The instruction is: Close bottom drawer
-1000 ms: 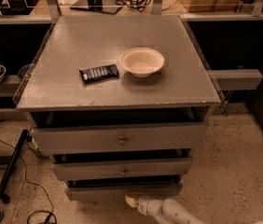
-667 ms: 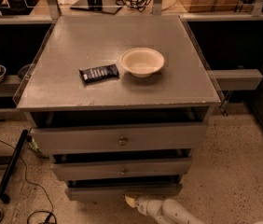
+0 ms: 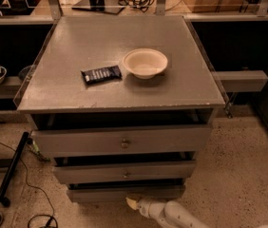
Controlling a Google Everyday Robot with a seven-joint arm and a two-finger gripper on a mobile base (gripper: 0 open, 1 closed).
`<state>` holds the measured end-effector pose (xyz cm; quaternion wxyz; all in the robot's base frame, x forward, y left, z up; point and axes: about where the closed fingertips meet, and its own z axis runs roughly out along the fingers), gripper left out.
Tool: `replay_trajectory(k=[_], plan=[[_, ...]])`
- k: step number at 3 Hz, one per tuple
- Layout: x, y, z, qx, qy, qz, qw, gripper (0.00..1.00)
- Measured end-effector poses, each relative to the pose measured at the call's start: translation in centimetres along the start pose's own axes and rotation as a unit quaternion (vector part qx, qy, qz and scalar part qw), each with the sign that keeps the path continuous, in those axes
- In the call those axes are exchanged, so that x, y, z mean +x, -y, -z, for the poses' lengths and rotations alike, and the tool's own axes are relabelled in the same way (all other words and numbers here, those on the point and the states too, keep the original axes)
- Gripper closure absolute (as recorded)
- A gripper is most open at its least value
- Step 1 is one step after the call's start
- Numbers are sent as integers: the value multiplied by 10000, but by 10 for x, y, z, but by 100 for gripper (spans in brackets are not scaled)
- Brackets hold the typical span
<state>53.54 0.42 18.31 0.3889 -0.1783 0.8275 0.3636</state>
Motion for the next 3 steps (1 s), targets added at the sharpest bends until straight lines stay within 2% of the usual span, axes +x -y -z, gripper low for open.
replay_trajectory(k=[2,3], plan=[[-21,1,-16,-52,169,153,9997,100],[-20,-13,-23,-174,209,219,9994,100]])
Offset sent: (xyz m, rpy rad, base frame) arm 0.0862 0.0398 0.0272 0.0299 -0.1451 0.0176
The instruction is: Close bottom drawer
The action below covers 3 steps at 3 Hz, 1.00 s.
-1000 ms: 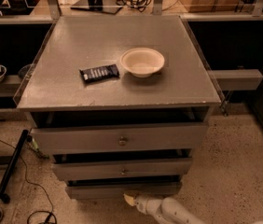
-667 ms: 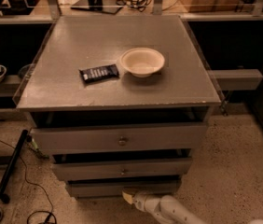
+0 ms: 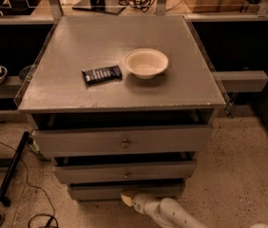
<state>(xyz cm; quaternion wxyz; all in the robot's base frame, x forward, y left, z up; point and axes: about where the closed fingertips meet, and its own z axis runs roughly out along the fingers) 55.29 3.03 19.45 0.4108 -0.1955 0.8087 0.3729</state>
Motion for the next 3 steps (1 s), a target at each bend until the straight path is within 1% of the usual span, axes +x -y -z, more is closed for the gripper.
replay_trajectory(k=[1,2,3], plan=[[0,0,0,0,0,0,10000,100],[0,0,0,0,0,0,10000,81],[0,0,0,-1,0,0,10000,58]])
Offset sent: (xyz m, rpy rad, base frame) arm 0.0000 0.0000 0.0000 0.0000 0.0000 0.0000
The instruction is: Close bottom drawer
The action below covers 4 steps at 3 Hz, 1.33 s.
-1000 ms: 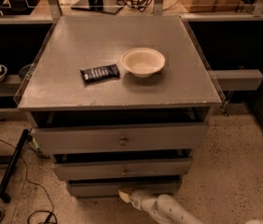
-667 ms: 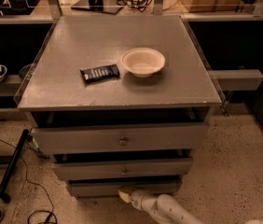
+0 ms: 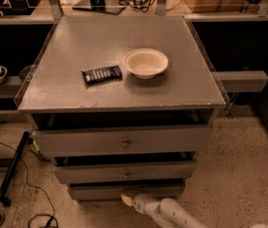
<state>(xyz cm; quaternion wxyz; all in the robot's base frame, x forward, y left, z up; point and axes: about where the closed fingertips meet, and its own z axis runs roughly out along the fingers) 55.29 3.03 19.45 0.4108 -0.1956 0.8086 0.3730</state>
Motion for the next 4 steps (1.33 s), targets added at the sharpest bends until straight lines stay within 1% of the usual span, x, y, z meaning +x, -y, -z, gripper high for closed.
replay_trajectory(k=[1,2,3,4], plan=[[0,0,0,0,0,0,10000,27],[0,0,0,0,0,0,10000,4],[0,0,0,-1,0,0,10000,0],[0,0,0,-1,0,0,10000,0]])
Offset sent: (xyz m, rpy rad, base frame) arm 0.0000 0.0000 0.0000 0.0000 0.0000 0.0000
